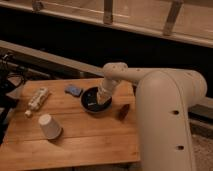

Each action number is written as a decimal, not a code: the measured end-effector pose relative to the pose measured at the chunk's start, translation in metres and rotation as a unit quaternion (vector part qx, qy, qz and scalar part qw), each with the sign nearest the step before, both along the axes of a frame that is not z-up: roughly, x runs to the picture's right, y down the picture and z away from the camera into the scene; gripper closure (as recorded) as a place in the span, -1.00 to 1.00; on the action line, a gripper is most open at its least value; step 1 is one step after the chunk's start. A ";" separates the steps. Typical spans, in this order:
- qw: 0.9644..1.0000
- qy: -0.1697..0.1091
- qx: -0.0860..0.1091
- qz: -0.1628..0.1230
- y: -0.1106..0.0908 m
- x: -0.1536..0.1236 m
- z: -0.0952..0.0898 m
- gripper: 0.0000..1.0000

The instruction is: Push the ceramic bowl across the table

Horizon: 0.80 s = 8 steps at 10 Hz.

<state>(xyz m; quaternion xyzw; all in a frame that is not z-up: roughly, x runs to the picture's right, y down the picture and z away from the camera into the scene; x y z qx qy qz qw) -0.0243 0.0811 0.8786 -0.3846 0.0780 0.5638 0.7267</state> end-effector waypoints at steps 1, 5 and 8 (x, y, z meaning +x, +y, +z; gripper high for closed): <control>1.000 -0.001 0.000 0.000 -0.001 -0.004 0.001 0.61; 0.999 -0.001 -0.037 -0.019 0.030 -0.009 -0.007 0.61; 0.996 -0.003 -0.083 -0.034 0.074 -0.012 -0.022 0.61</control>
